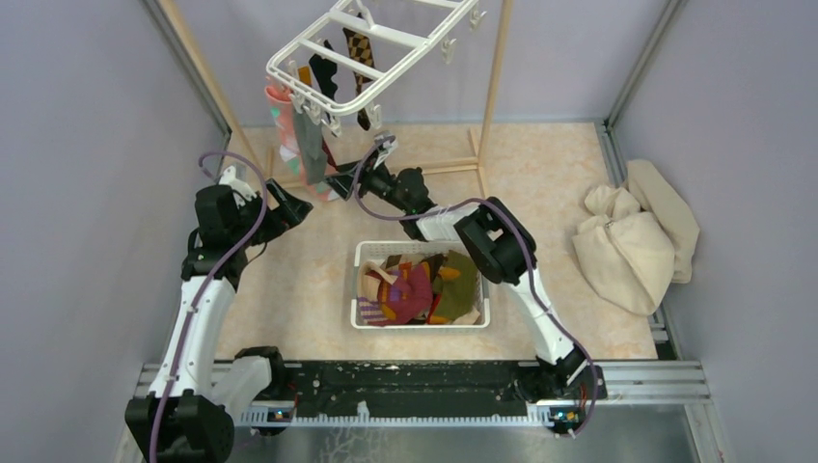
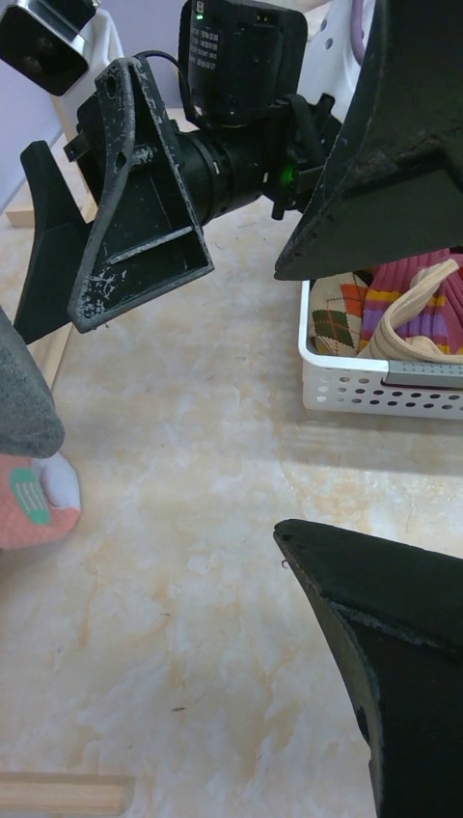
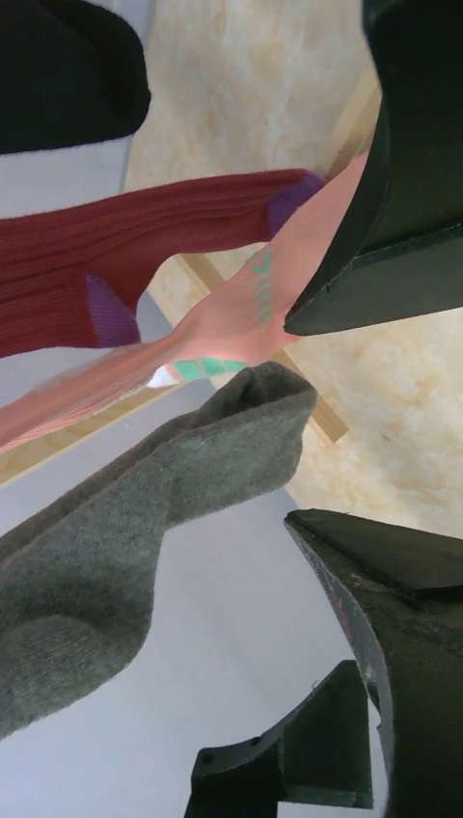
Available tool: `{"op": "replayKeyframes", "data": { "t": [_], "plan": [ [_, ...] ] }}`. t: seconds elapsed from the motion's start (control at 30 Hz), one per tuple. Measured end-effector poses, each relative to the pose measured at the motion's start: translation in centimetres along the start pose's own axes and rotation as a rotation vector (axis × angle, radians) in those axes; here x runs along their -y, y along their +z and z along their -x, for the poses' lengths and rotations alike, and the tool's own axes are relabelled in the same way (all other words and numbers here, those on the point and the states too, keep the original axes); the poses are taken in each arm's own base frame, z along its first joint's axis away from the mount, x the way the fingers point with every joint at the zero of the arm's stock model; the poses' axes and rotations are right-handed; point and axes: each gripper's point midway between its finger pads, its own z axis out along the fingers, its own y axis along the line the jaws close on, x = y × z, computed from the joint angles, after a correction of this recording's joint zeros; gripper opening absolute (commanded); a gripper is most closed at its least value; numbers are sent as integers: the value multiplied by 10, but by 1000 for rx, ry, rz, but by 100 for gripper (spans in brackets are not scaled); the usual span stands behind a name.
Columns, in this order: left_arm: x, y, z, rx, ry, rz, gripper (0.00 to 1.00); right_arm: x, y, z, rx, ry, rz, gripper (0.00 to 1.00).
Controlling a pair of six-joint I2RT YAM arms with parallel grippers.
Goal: Remove the socks clipped to the hanger
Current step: Remove the sock from the hanger.
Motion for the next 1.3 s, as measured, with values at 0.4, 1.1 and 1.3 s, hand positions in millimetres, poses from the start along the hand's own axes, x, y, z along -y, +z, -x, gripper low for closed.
{"op": "replayKeyframes", "data": {
  "t": [0.4,1.1,1.3],
  "plan": [
    [5,-3,5,10,13,-14,99,-13,21,7,69,59,133,53],
    [13,-9,16,27,29,-25,99,-22,38,22,73,55,173,0],
    [14,-11,15,24,29,-28,99,-20,27,9,48,73,165,0]
  ]
}}
